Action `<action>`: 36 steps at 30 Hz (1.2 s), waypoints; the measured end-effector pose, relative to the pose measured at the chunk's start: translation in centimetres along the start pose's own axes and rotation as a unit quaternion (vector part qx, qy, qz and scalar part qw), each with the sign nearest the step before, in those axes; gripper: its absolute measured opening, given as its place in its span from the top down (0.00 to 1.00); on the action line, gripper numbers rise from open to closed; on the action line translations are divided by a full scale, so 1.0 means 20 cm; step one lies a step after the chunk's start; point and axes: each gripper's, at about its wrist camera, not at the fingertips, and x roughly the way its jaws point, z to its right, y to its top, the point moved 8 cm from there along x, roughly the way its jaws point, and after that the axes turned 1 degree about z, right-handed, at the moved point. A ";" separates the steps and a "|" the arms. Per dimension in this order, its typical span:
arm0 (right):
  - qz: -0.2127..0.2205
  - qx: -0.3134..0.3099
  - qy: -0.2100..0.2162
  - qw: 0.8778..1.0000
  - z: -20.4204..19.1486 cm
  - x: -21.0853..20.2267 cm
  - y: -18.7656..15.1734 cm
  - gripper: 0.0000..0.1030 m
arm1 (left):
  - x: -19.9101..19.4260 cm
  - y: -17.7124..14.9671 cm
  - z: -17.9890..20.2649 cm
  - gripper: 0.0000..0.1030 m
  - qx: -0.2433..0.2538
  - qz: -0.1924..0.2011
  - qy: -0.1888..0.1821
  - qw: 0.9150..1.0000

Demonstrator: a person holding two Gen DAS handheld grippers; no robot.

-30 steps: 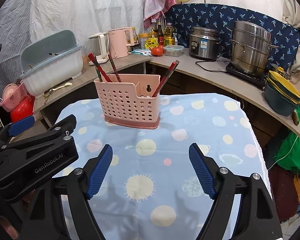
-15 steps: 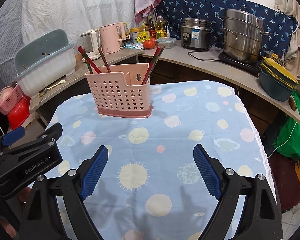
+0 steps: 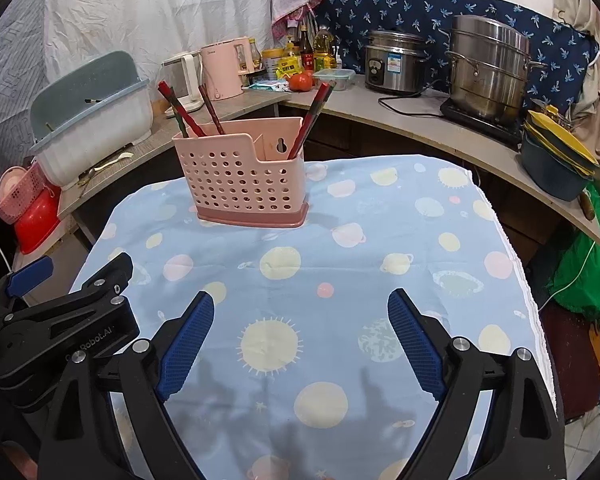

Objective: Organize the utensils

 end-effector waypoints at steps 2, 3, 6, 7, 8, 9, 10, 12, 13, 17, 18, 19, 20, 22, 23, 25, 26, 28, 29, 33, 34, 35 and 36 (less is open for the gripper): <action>-0.006 0.002 0.000 1.000 0.00 0.01 -0.01 0.16 | 0.00 0.00 0.00 0.10 0.000 0.001 0.002 1.000; -0.008 0.002 -0.001 1.000 0.00 0.01 -0.01 0.15 | 0.00 0.00 0.00 0.10 0.000 0.001 0.002 1.000; -0.007 0.005 -0.003 1.000 0.01 0.01 -0.01 0.06 | 0.01 0.00 -0.02 0.10 -0.004 0.000 0.004 1.000; -0.005 0.005 -0.003 1.000 0.01 0.01 -0.01 0.06 | 0.01 0.00 -0.02 0.10 -0.005 -0.001 0.001 1.000; -0.004 0.002 -0.006 1.000 0.01 0.01 -0.01 0.06 | 0.02 0.00 -0.02 0.10 -0.004 -0.002 0.002 1.000; -0.002 0.000 -0.007 1.000 0.01 0.01 -0.01 0.06 | 0.02 0.00 -0.01 0.10 -0.001 -0.001 0.004 1.000; 0.001 -0.002 -0.009 1.000 0.01 0.01 0.00 0.06 | 0.02 0.00 -0.01 0.10 0.000 0.000 0.006 1.000; 0.006 -0.005 -0.013 1.000 0.01 0.01 0.00 0.06 | 0.02 0.00 -0.01 0.10 -0.001 -0.003 0.005 1.000; 0.008 -0.006 -0.015 1.000 0.01 0.00 0.01 0.06 | 0.02 0.00 -0.01 0.10 -0.002 -0.003 0.003 1.000; 0.010 -0.006 -0.019 1.000 0.01 0.01 0.01 0.06 | 0.02 0.00 -0.02 0.09 0.001 -0.002 0.004 1.000; 0.010 -0.006 -0.019 1.000 0.02 0.01 0.01 0.06 | 0.02 0.00 -0.02 0.09 0.000 -0.002 0.003 1.000; 0.009 -0.006 -0.020 1.000 0.02 0.01 0.01 0.06 | 0.02 0.00 -0.01 0.09 0.000 -0.002 0.004 1.000; 0.009 -0.006 -0.021 1.000 0.02 0.01 0.01 0.06 | 0.02 0.00 -0.01 0.09 0.000 -0.001 0.004 1.000; 0.010 -0.007 -0.022 1.000 0.02 0.01 0.01 0.06 | 0.02 0.00 -0.01 0.08 -0.001 -0.001 0.004 1.000; 0.010 -0.007 -0.022 1.000 0.02 0.01 0.01 0.06 | 0.02 0.01 -0.01 0.08 -0.001 -0.001 0.004 1.000; 0.009 -0.006 -0.022 1.000 0.02 0.01 0.01 0.06 | 0.03 0.01 -0.01 0.08 -0.002 -0.001 0.002 1.000; 0.009 -0.006 -0.022 1.000 0.02 0.02 0.01 0.06 | 0.03 0.01 -0.01 0.08 -0.002 -0.001 0.001 1.000; 0.009 -0.007 -0.022 1.000 0.02 0.02 0.01 0.06 | 0.03 0.01 -0.02 0.08 -0.002 -0.002 0.002 1.000; 0.008 -0.007 -0.023 1.000 0.02 0.02 0.01 0.06 | 0.03 0.01 -0.02 0.08 -0.002 -0.001 0.001 1.000; 0.007 -0.005 -0.023 1.000 0.02 0.02 0.01 0.06 | 0.03 0.01 -0.02 0.08 -0.001 -0.003 0.001 1.000; 0.007 -0.005 -0.023 1.000 0.03 0.02 0.00 0.06 | 0.03 0.01 -0.01 0.07 -0.001 -0.003 0.002 1.000; 0.007 -0.005 -0.023 1.000 0.03 0.02 0.00 0.06 | 0.03 0.00 -0.01 0.07 -0.001 -0.004 0.002 1.000; 0.007 -0.005 -0.023 1.000 0.03 0.02 0.00 0.06 | 0.04 0.00 -0.01 0.07 -0.001 -0.005 0.002 1.000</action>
